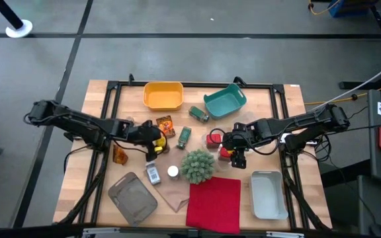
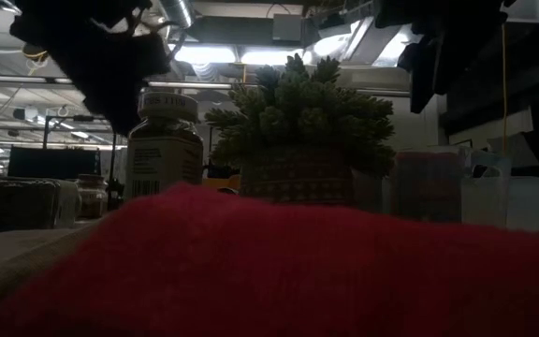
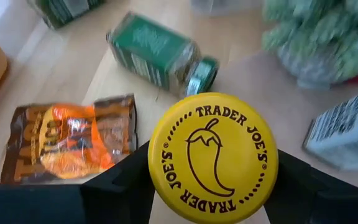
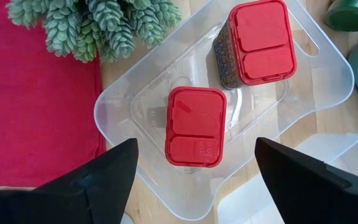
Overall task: Sort spices by type
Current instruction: Put the yellow seasoning bottle into the yellow bin
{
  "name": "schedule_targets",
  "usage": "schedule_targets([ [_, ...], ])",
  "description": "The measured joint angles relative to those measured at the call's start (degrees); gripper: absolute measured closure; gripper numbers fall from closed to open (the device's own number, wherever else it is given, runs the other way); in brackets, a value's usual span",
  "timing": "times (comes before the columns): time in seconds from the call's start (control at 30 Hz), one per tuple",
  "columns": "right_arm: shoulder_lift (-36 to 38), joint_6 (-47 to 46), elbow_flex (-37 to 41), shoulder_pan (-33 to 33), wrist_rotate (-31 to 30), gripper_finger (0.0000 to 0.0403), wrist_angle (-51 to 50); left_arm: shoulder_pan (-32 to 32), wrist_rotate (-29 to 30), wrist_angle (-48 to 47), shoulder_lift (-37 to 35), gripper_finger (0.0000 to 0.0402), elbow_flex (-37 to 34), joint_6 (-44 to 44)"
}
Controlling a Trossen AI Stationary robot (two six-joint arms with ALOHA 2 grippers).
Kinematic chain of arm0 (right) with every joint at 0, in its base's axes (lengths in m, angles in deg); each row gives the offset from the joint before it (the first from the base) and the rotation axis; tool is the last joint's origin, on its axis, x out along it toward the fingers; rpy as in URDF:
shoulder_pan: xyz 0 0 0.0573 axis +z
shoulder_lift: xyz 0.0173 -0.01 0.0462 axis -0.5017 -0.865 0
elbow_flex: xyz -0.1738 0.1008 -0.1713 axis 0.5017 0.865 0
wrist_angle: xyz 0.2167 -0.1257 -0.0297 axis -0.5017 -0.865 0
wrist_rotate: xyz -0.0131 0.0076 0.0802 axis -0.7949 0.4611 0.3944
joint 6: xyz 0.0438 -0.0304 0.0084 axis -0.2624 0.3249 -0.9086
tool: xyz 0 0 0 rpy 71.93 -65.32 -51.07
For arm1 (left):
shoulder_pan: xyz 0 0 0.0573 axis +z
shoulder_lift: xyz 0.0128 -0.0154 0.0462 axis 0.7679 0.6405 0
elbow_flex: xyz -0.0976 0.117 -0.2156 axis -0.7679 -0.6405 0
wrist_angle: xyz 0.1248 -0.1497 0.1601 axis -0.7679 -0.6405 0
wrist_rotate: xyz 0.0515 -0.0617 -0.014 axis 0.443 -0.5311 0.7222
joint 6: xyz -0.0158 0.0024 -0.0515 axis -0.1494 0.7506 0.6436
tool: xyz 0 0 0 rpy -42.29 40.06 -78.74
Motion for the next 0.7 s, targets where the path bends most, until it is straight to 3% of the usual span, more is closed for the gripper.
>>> schedule_targets([
  [0.33, 0.0, 0.0, 0.0, 0.0, 0.0, 0.0079, 0.0, 5.7, 0.1, -0.4, -3.0, 0.0189, 7.1, -8.1],
  [0.7, 0.0, 0.0, 0.0, 0.0, 0.0, 0.0079, 0.0, 21.8, 0.1, -0.5, -3.3, 0.0189, 10.8, -18.1],
])
